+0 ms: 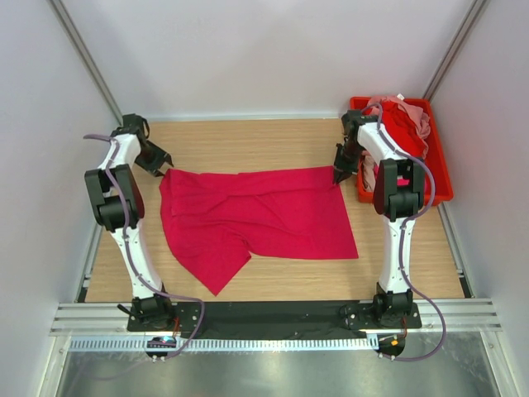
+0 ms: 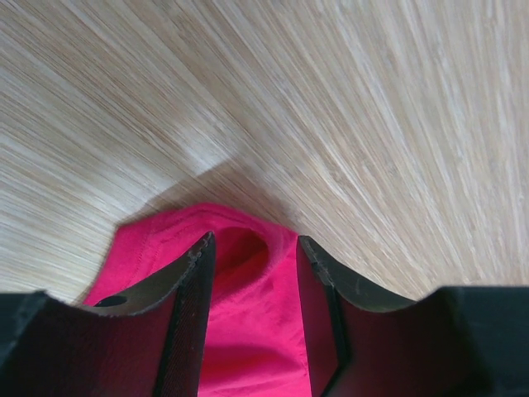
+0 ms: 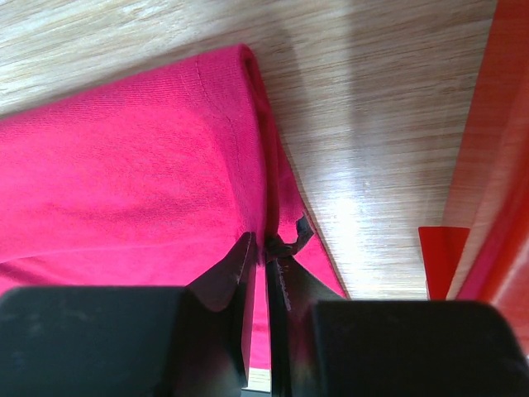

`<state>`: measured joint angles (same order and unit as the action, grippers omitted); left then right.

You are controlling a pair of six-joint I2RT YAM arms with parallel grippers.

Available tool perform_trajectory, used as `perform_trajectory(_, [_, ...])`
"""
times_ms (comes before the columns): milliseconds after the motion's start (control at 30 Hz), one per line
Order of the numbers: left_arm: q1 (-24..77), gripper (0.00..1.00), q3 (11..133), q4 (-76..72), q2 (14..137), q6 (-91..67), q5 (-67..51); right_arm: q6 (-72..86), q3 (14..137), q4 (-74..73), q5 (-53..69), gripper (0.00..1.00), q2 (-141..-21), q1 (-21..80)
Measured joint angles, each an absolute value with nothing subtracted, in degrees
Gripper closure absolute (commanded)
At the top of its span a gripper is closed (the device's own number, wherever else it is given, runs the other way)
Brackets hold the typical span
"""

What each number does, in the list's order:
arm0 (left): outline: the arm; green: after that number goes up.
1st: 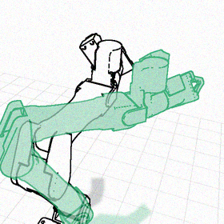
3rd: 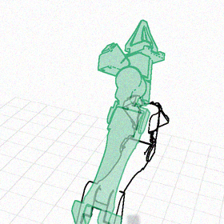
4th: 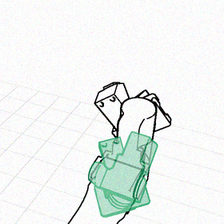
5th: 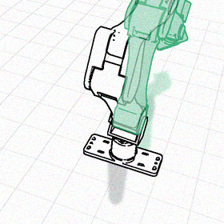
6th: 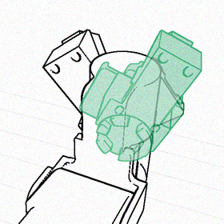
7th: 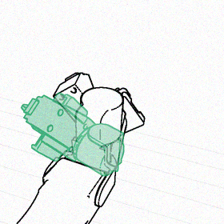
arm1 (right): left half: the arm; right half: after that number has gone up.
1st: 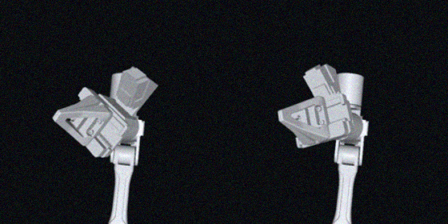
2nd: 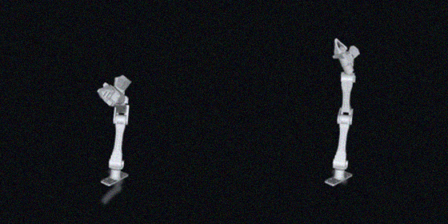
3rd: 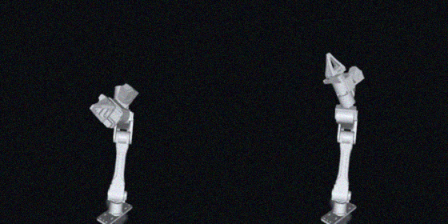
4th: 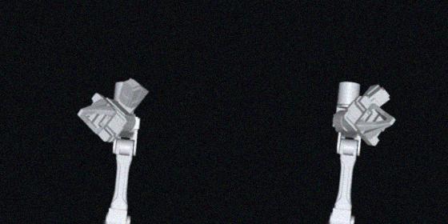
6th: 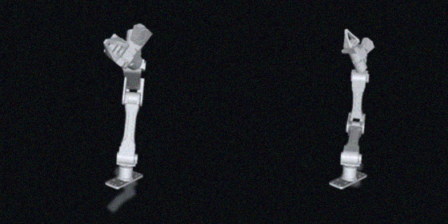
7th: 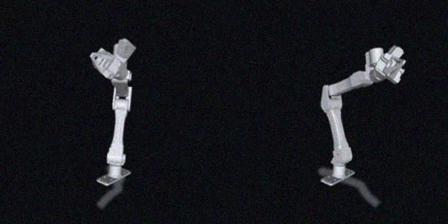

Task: Fold and stack the t-shirts
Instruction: Fold the tshirt

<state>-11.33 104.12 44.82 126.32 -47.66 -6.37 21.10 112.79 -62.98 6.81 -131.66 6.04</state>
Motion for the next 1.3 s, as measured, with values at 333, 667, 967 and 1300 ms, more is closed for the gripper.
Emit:
perform_trajectory(333, [-11.3, 0.81, 105.1, 45.3, 129.9, -46.4, -5.0, 21.1, 112.8, -63.0, 6.3, 0.85, -131.7, 6.3])
perform_trajectory(667, [-12.2, 1.0, 106.2, 45.1, 130.1, -44.1, -4.0, 20.7, 111.4, -62.8, 3.0, 0.99, -131.7, 6.3])
perform_trajectory(967, [-13.4, 1.0, 105.1, 42.6, 130.2, -43.4, -6.8, 20.1, 111.7, -62.7, -0.1, 0.63, -132.0, 7.0])
perform_trajectory(1300, [-13.5, 1.0, 104.3, 42.0, 129.8, -43.2, -7.2, 20.6, 128.4, -63.7, -0.7, 0.46, -136.0, 7.3])
